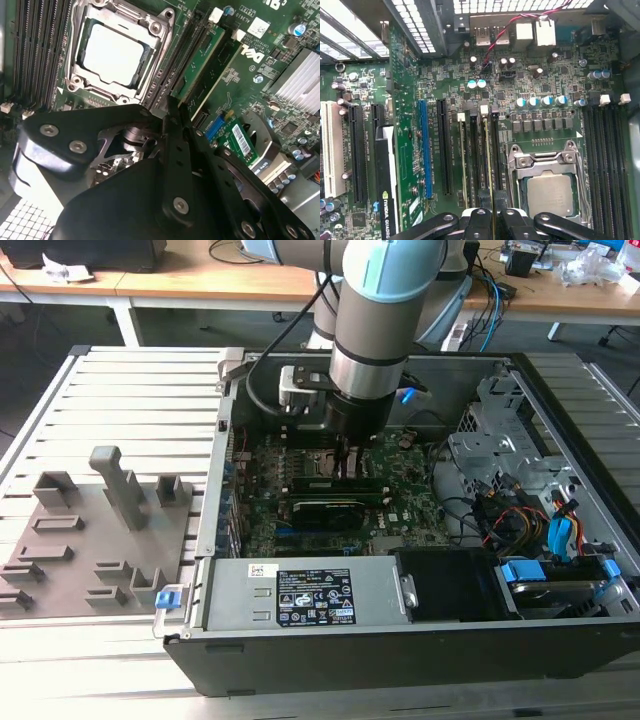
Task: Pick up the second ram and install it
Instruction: 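Insert the second ram into the second slot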
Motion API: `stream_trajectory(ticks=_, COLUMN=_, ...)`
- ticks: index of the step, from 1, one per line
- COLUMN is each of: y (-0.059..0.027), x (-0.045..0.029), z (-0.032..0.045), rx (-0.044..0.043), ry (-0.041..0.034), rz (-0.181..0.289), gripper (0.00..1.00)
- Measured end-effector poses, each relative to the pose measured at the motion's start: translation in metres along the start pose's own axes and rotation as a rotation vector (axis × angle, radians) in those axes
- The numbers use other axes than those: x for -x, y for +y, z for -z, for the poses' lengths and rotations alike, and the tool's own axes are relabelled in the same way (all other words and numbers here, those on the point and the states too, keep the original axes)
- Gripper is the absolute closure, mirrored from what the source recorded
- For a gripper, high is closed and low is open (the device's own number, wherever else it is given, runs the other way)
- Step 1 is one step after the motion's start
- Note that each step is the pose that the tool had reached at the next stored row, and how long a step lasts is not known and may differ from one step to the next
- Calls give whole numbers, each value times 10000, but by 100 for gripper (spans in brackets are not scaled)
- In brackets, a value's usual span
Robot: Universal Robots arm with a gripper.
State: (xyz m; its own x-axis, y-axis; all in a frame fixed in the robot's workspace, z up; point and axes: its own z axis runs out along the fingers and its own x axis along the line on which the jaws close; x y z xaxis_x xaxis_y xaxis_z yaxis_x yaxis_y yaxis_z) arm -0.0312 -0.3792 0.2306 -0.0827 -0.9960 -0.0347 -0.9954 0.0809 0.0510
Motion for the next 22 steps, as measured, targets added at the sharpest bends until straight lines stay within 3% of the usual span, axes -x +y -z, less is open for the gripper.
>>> stream_trajectory(ticks=22, y=-2, x=9, z=-69, rx=2, ry=1, rz=89, gripper=86)
